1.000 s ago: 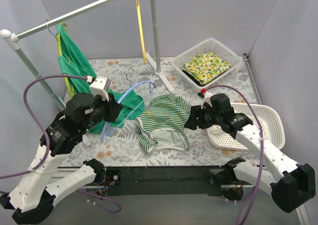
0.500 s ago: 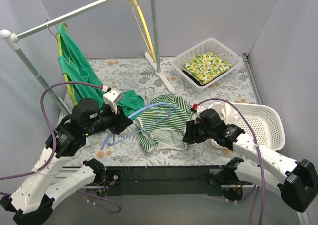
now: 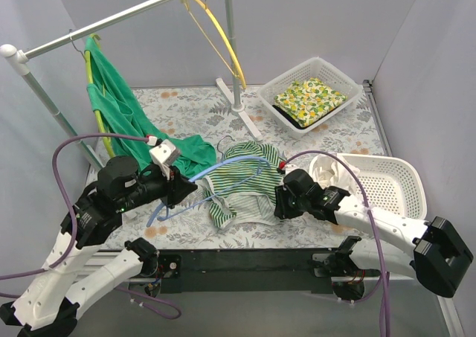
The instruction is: Place the tank top on the hanger
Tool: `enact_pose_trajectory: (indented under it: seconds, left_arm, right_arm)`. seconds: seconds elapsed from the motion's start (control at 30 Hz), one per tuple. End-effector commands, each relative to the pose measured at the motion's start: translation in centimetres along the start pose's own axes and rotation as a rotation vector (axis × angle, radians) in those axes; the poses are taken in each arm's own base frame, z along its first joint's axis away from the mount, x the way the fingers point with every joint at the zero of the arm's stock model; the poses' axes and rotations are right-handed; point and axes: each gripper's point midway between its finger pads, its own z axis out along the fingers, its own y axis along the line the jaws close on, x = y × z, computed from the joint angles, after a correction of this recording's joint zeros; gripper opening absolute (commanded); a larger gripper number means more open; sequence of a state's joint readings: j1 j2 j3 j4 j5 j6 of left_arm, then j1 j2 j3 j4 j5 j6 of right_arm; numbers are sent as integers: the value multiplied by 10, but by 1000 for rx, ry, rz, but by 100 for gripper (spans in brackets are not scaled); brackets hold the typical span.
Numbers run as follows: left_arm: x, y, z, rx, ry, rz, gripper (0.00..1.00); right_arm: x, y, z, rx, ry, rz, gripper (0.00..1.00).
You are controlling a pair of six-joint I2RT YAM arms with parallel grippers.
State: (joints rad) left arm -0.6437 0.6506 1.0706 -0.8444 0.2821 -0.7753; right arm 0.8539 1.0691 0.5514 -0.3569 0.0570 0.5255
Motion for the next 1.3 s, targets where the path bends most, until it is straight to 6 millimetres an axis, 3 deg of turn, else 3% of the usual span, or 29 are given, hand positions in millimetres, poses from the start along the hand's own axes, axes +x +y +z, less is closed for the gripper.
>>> enact_pose_trajectory:
  seconds: [0.0,0.37,0.47,0.67,0.87,1.07,1.27]
  left_arm:
    - [-9,-6,-3,39,-58,54,0]
    - [0,-11,-5,74,-96,69,0]
    - [6,-12,-6,86,-79,73,0]
    - [11,-16,-9,111,-66,88,0]
    - [14,-20,-10,135,-59,101,0]
    - [15,-18,-8,129,-38,112,0]
    - [10,-3,-9,34,-50,111,0]
  right_arm:
    - [-9,10,3,-22,-37,2,38]
    - [1,0,10,53,12,-14,38]
    - [-4,-9,7,119,7,-18,30]
    - [-35,-15,-5,202,-76,-35,13]
    - [-59,-18,-15,268,-118,-50,8]
    - [-66,-14,-19,258,-121,-55,11]
    - [-32,6,-7,99,-11,-57,26]
